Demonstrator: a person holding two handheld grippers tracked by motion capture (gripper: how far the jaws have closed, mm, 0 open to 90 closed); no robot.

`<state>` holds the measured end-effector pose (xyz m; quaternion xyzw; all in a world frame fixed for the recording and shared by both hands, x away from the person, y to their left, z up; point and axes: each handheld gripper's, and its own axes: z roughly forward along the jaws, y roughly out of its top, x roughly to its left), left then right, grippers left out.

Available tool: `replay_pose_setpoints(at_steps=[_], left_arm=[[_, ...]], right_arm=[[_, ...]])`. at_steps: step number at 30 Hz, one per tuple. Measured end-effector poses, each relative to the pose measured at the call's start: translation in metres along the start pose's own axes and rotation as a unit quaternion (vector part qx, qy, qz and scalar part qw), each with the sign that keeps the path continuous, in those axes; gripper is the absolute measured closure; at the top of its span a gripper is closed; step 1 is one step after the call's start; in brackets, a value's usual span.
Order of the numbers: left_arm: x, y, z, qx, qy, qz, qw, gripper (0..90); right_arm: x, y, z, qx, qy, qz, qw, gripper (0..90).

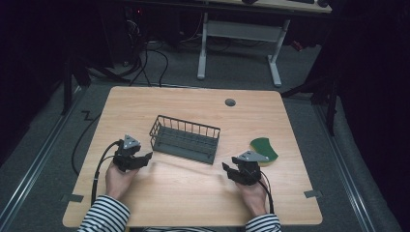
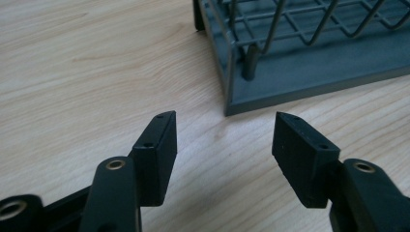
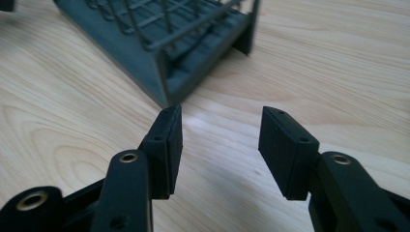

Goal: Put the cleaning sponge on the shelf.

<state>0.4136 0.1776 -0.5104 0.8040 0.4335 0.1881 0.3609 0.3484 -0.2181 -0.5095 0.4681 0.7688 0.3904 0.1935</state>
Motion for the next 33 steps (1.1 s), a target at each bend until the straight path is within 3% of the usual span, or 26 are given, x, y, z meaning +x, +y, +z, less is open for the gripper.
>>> replay_pose_setpoints(at_steps=[4,7,11,15,21,27,33], left_arm=[[-0.001,0.005,0.004,0.005,0.0,0.007,1.0,44.9],[-0.003,0.011,0.008,0.004,0.001,0.012,0.9999,46.9],[-0.002,0.012,0.011,0.006,-0.001,0.012,0.9999,49.7],[-0.002,0.016,0.016,0.01,-0.007,0.014,0.9998,58.6],[-0.006,0.019,0.027,0.014,-0.012,0.021,0.9996,67.7],[-0.005,0.019,0.029,0.008,-0.014,0.011,0.9998,75.6],[-0.008,0.019,0.029,0.007,-0.027,0.01,0.9996,83.6]], right_arm=[[0.009,0.007,0.009,0.006,0.028,0.0,0.9996,54.2],[0.016,0.013,0.018,0.011,0.03,-0.015,0.9994,56.2],[0.019,0.017,0.027,0.02,0.037,-0.014,0.999,57.3],[0.022,0.021,0.038,0.029,0.036,-0.018,0.9988,63.1],[0.021,0.021,0.041,0.029,0.038,-0.017,0.9987,73.6],[0.02,0.021,0.039,0.028,0.04,-0.026,0.9985,84.0],[0.018,0.018,0.032,0.034,0.038,-0.032,0.9982,84.8]])
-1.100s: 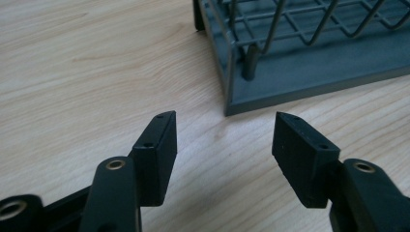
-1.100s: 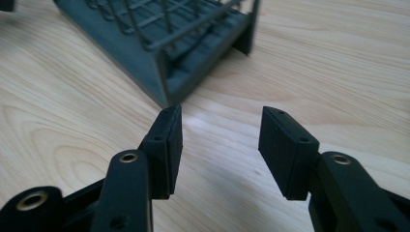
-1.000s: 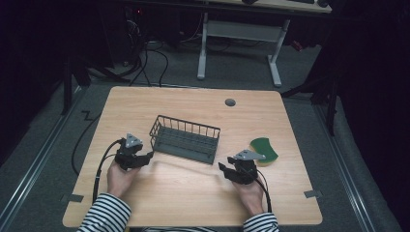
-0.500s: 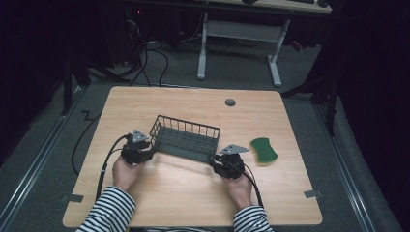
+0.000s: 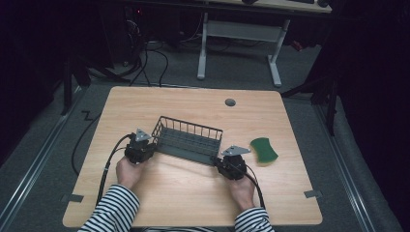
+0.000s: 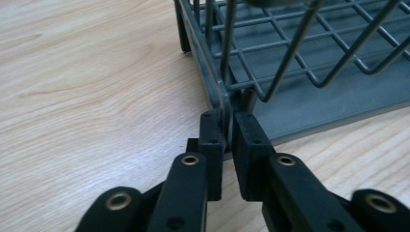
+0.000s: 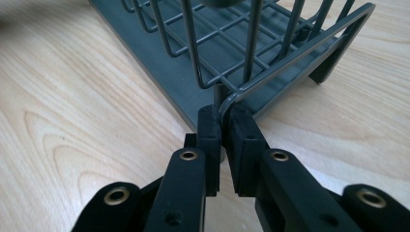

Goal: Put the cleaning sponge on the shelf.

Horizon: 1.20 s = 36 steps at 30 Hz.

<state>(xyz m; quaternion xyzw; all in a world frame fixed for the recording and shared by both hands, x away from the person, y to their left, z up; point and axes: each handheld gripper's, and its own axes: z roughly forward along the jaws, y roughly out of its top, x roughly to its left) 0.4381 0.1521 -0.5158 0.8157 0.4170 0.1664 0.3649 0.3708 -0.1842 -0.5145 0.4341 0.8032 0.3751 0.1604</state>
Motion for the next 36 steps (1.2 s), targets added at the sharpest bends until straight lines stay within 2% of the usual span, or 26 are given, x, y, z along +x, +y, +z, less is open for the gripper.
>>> replay_pose_setpoints(at_steps=[6,10,13,19,22,27,30,31,33,34,35,36], left_arm=[[-0.011,0.001,0.002,-0.001,-0.016,0.012,0.9998,85.5],[-0.025,0.003,0.005,-0.002,-0.034,0.027,0.999,85.5],[-0.031,0.004,0.006,-0.003,-0.039,0.031,0.9987,85.6],[-0.046,0.004,0.007,-0.004,-0.053,0.04,0.9978,85.6],[-0.051,0.005,0.007,0.0,-0.054,0.048,0.9974,85.5],[-0.053,0.002,0.007,-0.009,-0.06,0.036,0.9975,85.4],[-0.052,0.002,0.008,-0.011,-0.059,0.034,0.9976,78.1],[-0.052,0.002,0.007,-0.013,-0.06,0.033,0.9975,78.1],[-0.051,0.003,0.005,-0.013,-0.057,0.034,0.9977,65.1],[-0.051,0.003,0.003,-0.009,-0.058,0.029,0.9978,51.1],[-0.05,0.002,0.002,-0.006,-0.057,0.029,0.9979,51.1],[-0.048,-0.002,-0.002,-0.01,-0.053,0.025,0.9982,43.5]], right_arm=[[-0.006,-0.011,-0.014,0.003,0.0,0.01,0.9999,84.6],[-0.012,-0.02,-0.025,0.0,-0.006,0.015,0.9999,84.5],[-0.016,-0.027,-0.033,0.0,-0.01,0.025,0.9996,84.4],[-0.021,-0.039,-0.044,-0.009,-0.01,0.033,0.9994,84.1],[-0.022,-0.044,-0.049,-0.012,-0.01,0.039,0.9991,84.0],[-0.024,-0.047,-0.053,-0.01,-0.01,0.039,0.9991,83.9],[-0.023,-0.049,-0.053,-0.012,-0.015,0.047,0.9987,75.6],[-0.023,-0.049,-0.053,-0.012,-0.015,0.047,0.9987,75.6],[-0.025,-0.052,-0.054,-0.019,-0.011,0.058,0.9981,69.0],[-0.025,-0.055,-0.055,-0.02,-0.017,0.062,0.9977,59.4],[-0.025,-0.055,-0.055,-0.02,-0.017,0.062,0.9977,59.4],[-0.029,-0.059,-0.059,-0.02,-0.024,0.068,0.9972,53.4]])
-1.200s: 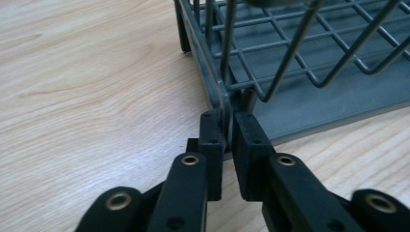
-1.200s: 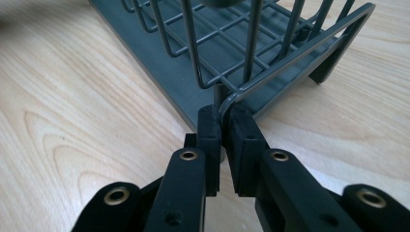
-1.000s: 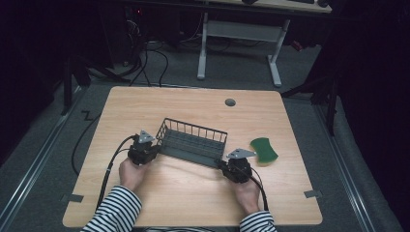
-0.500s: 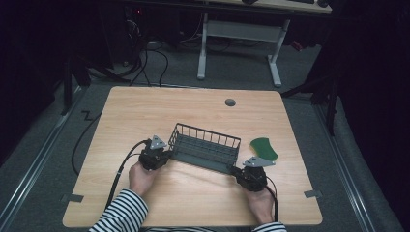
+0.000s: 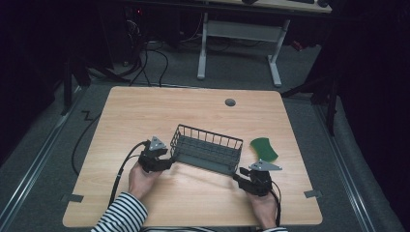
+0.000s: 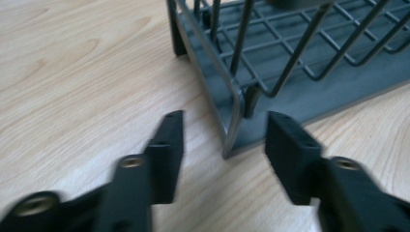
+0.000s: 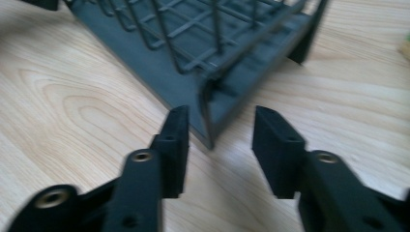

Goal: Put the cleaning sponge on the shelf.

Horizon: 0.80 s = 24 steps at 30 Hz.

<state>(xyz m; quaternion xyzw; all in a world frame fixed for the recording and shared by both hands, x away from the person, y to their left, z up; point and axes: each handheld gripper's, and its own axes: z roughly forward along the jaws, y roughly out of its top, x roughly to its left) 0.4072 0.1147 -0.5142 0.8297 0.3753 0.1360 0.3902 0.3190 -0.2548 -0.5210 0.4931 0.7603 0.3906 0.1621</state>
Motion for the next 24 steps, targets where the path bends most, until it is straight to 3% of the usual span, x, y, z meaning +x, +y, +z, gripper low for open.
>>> replay_pose_setpoints(at_steps=[4,5,6,11,14,15,21,22,24], left_arm=[[0.003,-0.008,-0.005,0.009,-0.003,-0.009,0.9999,36.8],[0.005,-0.013,-0.007,0.011,0.011,-0.004,0.9999,36.2],[0.005,-0.013,-0.007,0.011,0.011,-0.004,0.9999,36.0],[0.013,-0.029,-0.012,0.018,0.051,-0.017,0.9984,35.1],[0.015,-0.034,-0.013,0.014,0.063,-0.02,0.9977,35.2],[0.017,-0.038,-0.014,0.003,0.061,-0.028,0.9977,35.2],[0.017,-0.042,-0.017,-0.006,0.063,-0.041,0.9971,34.3],[0.015,-0.042,-0.016,-0.003,0.067,-0.036,0.9971,33.5],[0.013,-0.041,-0.015,0.001,0.071,-0.027,0.9971,32.3]], right_arm=[[-0.005,-0.005,-0.011,-0.008,-0.013,0.003,0.9999,47.3],[-0.007,-0.007,-0.014,-0.012,-0.018,0.003,0.9998,46.4],[-0.007,-0.007,-0.014,-0.012,-0.018,0.003,0.9998,46.4],[-0.022,-0.012,-0.028,-0.034,-0.041,0.023,0.9983,42.5],[-0.028,-0.011,-0.032,-0.041,-0.049,0.029,0.9976,41.8],[-0.033,-0.01,-0.035,-0.038,-0.055,0.034,0.9971,41.5],[-0.042,0.002,-0.044,-0.043,-0.082,0.023,0.9954,42.1],[-0.049,0.009,-0.046,-0.041,-0.099,0.029,0.9938,41.6],[-0.054,0.016,-0.046,-0.038,-0.109,0.032,0.9928,39.3]])
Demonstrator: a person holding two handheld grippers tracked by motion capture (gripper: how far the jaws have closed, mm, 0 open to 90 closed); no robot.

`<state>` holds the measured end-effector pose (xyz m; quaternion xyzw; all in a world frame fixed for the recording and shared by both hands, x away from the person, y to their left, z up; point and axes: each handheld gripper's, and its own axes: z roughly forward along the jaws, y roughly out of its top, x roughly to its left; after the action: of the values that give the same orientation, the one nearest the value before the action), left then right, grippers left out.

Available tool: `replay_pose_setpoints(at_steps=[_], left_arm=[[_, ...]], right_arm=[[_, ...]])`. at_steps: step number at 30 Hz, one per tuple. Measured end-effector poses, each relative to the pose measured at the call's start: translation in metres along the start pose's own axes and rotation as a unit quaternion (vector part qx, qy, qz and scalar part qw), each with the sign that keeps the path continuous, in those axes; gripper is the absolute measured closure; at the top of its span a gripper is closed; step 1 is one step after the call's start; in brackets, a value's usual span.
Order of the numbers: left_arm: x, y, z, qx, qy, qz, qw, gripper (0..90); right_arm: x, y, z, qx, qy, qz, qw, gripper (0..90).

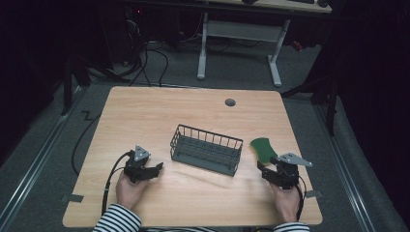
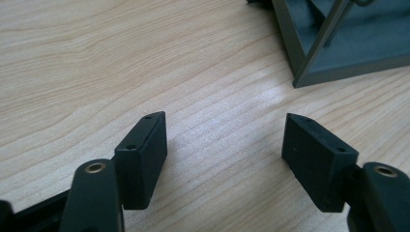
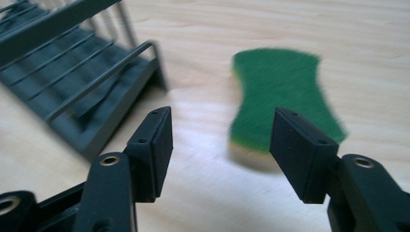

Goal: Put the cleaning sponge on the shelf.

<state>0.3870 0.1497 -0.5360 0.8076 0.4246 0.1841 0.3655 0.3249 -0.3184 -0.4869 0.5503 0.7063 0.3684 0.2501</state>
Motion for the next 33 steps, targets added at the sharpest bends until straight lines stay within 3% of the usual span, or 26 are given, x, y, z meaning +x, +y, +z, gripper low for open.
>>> replay_pose_setpoints(at_steps=[2,6,11,13,14,15,17,21,22,24,25,27,33], left_arm=[[0.0,0.0,0.0,0.0,-0.001,-0.001,1.0,31.6],[0.0,0.0,0.001,-0.001,-0.003,-0.001,1.0,30.8],[0.0,0.001,0.001,0.001,-0.005,0.0,1.0,30.3],[0.0,0.001,0.001,0.001,-0.005,0.0,1.0,30.3],[0.001,0.001,0.001,0.001,-0.005,0.0,1.0,30.3],[0.0,0.001,0.001,0.001,-0.004,-0.001,1.0,30.3],[0.001,0.001,0.001,0.0,-0.001,-0.005,1.0,29.7],[0.001,0.001,0.001,0.001,-0.001,-0.004,1.0,29.6],[0.001,0.001,0.001,0.001,-0.001,-0.004,1.0,29.5],[0.001,0.001,0.001,0.0,-0.001,-0.005,1.0,29.5],[0.001,0.001,0.001,0.0,-0.002,-0.005,1.0,29.5],[0.001,0.001,0.001,0.0,-0.003,-0.005,1.0,29.3],[0.001,0.001,0.001,-0.001,-0.003,-0.006,1.0,29.6]], right_arm=[[-0.003,0.004,0.002,0.002,-0.006,0.001,1.0,38.2],[-0.014,0.026,0.011,0.04,-0.045,0.002,0.9982,32.1],[-0.02,0.042,0.02,0.077,-0.049,0.006,0.9958,30.2],[-0.021,0.048,0.027,0.102,-0.046,0.004,0.9938,28.1],[-0.022,0.055,0.033,0.125,-0.044,-0.001,0.9912,26.3],[-0.022,0.055,0.033,0.125,-0.044,-0.001,0.9912,26.3],[-0.023,0.063,0.043,0.158,-0.041,-0.004,0.9866,24.7],[-0.024,0.068,0.053,0.178,-0.041,-0.01,0.983,22.7],[-0.025,0.069,0.058,0.19,-0.029,0.001,0.9815,21.0],[-0.026,0.068,0.061,0.193,-0.026,0.004,0.9809,20.4],[-0.027,0.066,0.068,0.213,-0.032,0.006,0.9766,18.9],[-0.031,0.064,0.072,0.223,-0.041,0.007,0.974,18.4],[-0.035,0.063,0.077,0.229,-0.037,0.017,0.9727,21.3]])
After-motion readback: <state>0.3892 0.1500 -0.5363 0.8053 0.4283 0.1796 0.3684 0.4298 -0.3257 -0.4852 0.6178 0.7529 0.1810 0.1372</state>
